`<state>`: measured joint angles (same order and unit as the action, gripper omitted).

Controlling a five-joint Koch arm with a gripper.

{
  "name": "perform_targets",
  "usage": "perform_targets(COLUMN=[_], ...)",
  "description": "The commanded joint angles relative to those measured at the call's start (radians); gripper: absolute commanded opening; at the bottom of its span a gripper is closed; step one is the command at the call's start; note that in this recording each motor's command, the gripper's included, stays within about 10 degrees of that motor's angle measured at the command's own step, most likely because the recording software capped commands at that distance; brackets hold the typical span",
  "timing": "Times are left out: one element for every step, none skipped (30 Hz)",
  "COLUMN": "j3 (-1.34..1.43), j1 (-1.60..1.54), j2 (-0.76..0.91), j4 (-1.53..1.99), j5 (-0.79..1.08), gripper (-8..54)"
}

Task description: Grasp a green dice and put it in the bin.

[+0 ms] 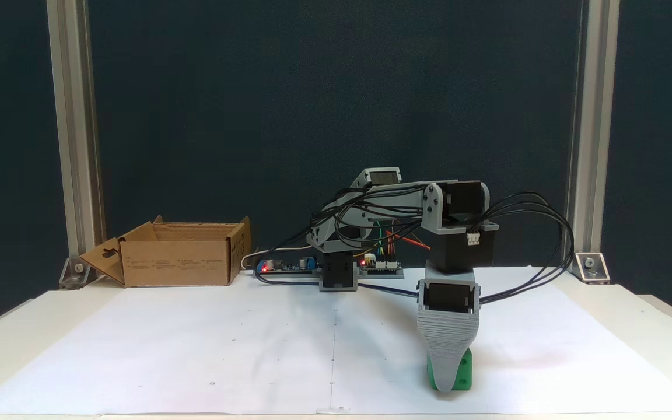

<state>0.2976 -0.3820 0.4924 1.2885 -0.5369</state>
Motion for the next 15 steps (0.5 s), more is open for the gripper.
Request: perform_targets(j3=[-0.063, -0.063, -0.063, -0.061, -0.063, -0.063, -0.061, -0.063, -0.063, -0.063, -0.063, -0.061, -0.063, -0.063, -0.063], j1=[0.002, 0.002, 0.002, 0.003, 0.003, 0.003, 0.003, 0.003, 0.003, 0.005, 0.008, 0.009, 0.009, 0.011, 0.014], j2=[0.014, 0.014, 0.012, 0.012, 0.012, 0.012, 0.012, 0.012, 0.012, 0.012, 0.012, 0.012, 0.012, 0.012, 0.012], j4=[-0.009, -0.009, -0.009, -0.009, -0.009, -0.009, -0.009, -0.009, -0.009, -0.008, -0.009, -0.008, -0.006, -0.005, -0.005], j5=[-0.063, -0.063, -0.063, -0.063, -0.063, -0.063, -0.063, -0.063, -0.063, -0.063, -0.063, -0.064, -0.064, -0.064, -0.066], gripper=[38.1, 38.0, 36.2, 34.7, 33.5, 33.4, 33.3, 33.0, 30.1, 27.5, 25.5, 22.7, 19.5, 16.4, 13.0])
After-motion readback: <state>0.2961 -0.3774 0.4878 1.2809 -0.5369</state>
